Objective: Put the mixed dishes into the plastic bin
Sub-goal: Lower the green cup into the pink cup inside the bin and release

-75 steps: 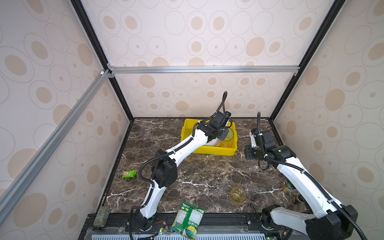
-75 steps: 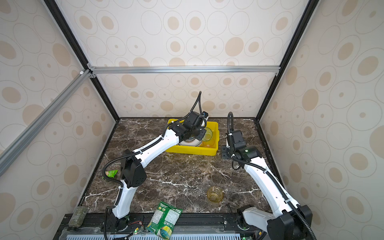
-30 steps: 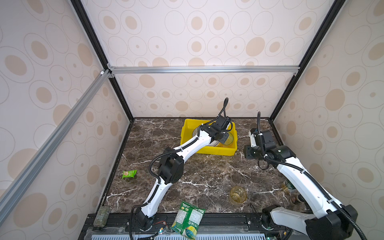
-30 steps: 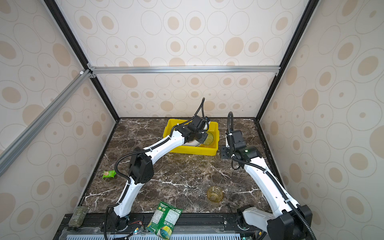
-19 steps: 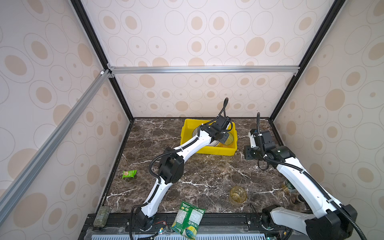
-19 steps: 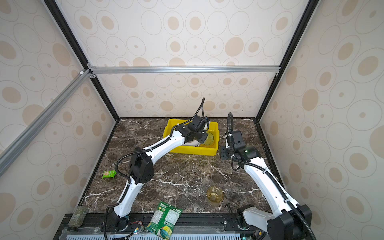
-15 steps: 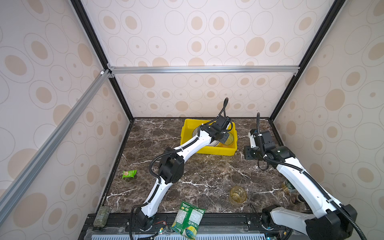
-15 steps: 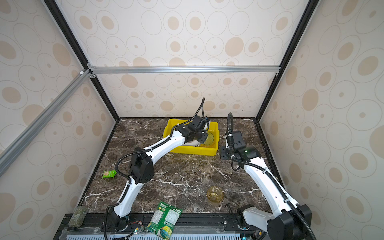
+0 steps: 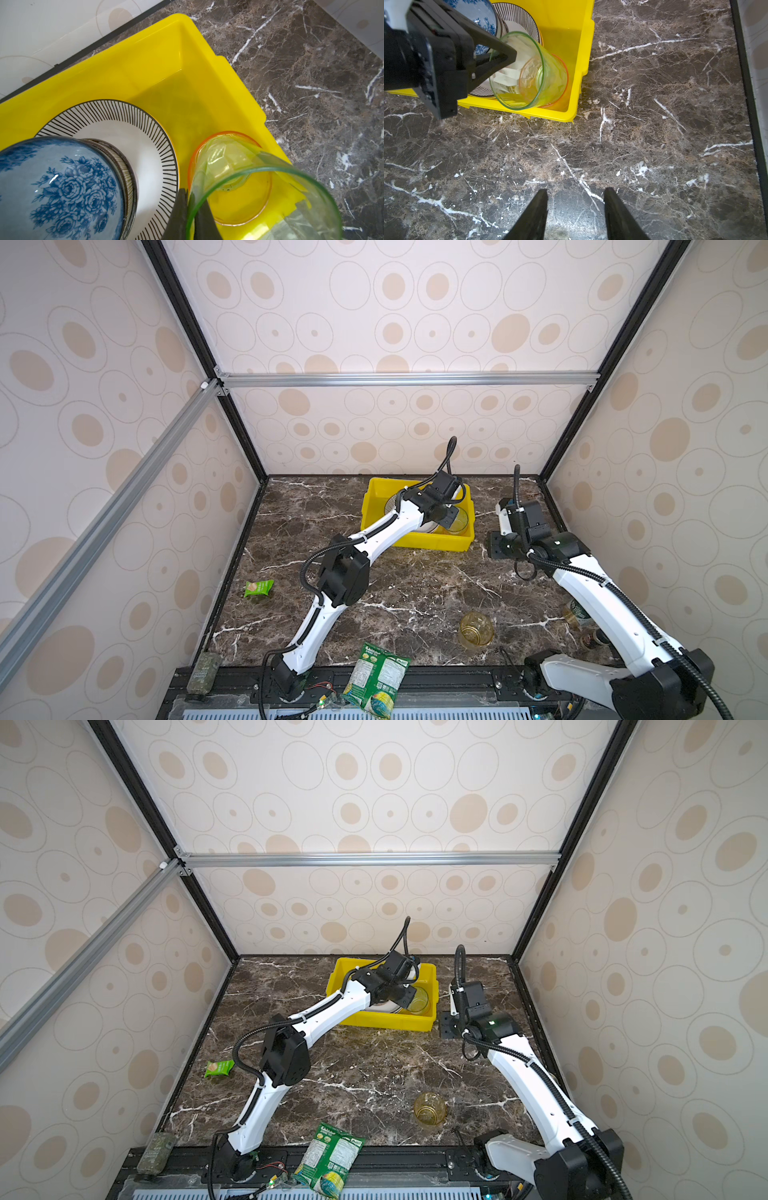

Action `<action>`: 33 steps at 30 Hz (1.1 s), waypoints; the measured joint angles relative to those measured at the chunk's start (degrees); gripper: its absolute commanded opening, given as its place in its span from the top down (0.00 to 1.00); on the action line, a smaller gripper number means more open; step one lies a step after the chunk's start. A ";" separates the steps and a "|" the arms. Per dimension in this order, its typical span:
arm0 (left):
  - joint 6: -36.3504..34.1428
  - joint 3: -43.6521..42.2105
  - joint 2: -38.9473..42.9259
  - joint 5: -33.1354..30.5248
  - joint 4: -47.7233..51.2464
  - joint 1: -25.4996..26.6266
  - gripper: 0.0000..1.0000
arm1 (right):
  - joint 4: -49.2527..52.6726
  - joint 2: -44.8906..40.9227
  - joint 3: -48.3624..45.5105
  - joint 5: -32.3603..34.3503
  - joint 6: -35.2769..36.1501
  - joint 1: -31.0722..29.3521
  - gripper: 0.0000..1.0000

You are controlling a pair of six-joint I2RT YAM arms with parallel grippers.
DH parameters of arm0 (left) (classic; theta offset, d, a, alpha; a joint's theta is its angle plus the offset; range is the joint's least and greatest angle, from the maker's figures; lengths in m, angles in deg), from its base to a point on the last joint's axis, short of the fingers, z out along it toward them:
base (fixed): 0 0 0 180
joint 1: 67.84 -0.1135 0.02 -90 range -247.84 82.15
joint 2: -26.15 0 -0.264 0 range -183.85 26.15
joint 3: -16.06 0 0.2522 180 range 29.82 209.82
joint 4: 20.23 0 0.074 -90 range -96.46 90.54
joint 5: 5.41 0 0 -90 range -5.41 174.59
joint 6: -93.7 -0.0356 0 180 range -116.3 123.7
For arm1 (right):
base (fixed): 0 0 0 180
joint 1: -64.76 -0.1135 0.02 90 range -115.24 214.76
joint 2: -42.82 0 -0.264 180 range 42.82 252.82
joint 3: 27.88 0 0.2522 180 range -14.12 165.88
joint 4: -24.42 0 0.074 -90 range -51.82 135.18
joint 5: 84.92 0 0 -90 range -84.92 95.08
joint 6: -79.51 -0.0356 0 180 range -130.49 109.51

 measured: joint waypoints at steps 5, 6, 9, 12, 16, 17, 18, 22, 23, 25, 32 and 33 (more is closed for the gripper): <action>1.55 0.20 -0.70 0.52 -0.09 -0.09 0.86 | -0.04 0.00 -0.07 -0.22 0.00 0.00 0.53; 1.86 0.26 -0.85 0.63 -0.11 -0.11 0.86 | -0.04 0.00 -0.13 -0.22 0.00 0.00 0.53; 2.49 0.39 -0.98 1.18 -0.37 -0.15 0.85 | -0.17 0.00 -0.52 -0.22 0.00 0.00 0.53; 3.08 0.52 -1.07 1.79 -0.81 -0.15 0.81 | -0.17 0.00 -0.72 -0.22 0.00 0.00 0.53; 3.67 0.63 -1.18 2.84 -1.38 -0.15 0.79 | -0.17 -0.15 -0.74 -0.28 0.00 0.00 0.52; 3.80 0.63 -1.18 3.06 -1.49 -0.17 0.79 | -0.15 -0.24 -0.74 -0.46 0.00 0.00 0.52; 3.98 0.63 -1.20 3.34 -1.57 -0.17 0.79 | -0.15 -0.33 -0.74 -0.55 0.00 0.00 0.52; 4.52 0.63 -1.20 4.17 -1.81 -0.17 0.77 | -0.02 -0.70 -0.74 -1.09 -0.02 0.00 0.52; 4.55 0.63 -1.20 4.26 -1.81 -0.17 0.77 | 0.04 -0.74 -0.74 -1.20 -0.02 0.00 0.52; 4.57 0.63 -1.20 4.28 -1.79 -0.17 0.77 | 0.11 -0.85 -0.74 -1.49 -0.17 0.00 0.52; 4.57 0.63 -1.18 3.85 -1.75 -0.20 0.72 | 1.55 -1.88 -0.74 -3.28 -0.70 0.00 0.52; 4.57 0.63 -1.14 3.82 -1.75 -0.20 0.71 | 1.79 -2.23 -0.74 -3.67 -0.87 0.00 0.52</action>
